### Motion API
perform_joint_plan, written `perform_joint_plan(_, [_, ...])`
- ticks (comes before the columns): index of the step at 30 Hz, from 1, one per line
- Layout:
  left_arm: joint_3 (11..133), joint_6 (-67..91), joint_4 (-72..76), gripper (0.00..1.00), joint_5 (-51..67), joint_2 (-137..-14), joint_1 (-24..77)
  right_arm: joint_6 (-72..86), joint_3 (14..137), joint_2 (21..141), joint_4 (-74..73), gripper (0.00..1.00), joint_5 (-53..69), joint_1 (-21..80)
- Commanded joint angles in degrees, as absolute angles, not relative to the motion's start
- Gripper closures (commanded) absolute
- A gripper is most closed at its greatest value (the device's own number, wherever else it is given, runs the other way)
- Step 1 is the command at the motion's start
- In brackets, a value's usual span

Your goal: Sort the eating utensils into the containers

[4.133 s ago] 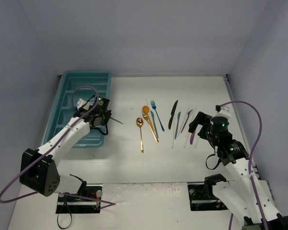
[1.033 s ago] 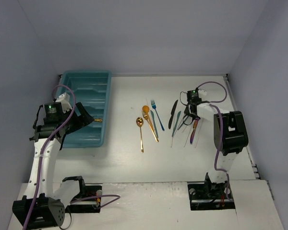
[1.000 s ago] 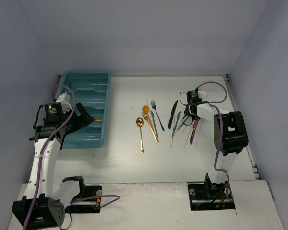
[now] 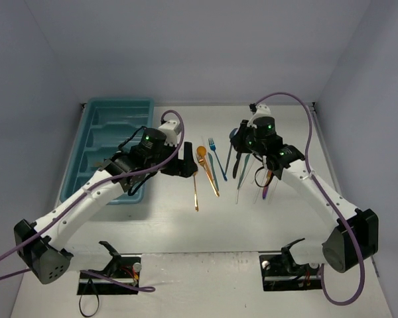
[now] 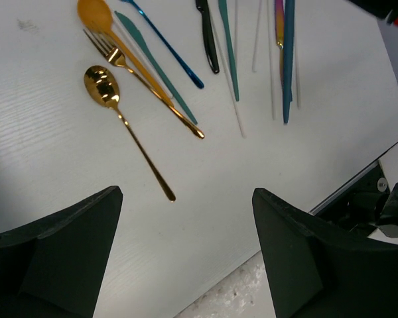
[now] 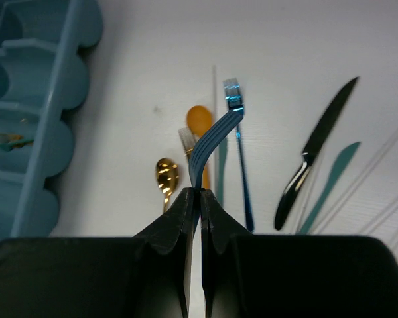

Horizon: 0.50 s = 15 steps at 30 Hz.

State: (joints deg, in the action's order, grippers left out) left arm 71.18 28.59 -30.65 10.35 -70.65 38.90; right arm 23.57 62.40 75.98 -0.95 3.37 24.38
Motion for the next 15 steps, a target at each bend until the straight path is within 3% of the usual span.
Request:
perform_joint_plan(1, [73.4, 32.6, -18.6, 0.25, 8.2, -72.7, 41.8, 26.1, 65.6, 72.4, 0.6, 1.00, 8.9, 27.2])
perform_joint_plan(15, [76.5, 41.4, -10.7, 0.44, 5.7, -81.2, 46.0, 29.4, 64.9, 71.4, 1.2, 1.00, 6.1, 33.1])
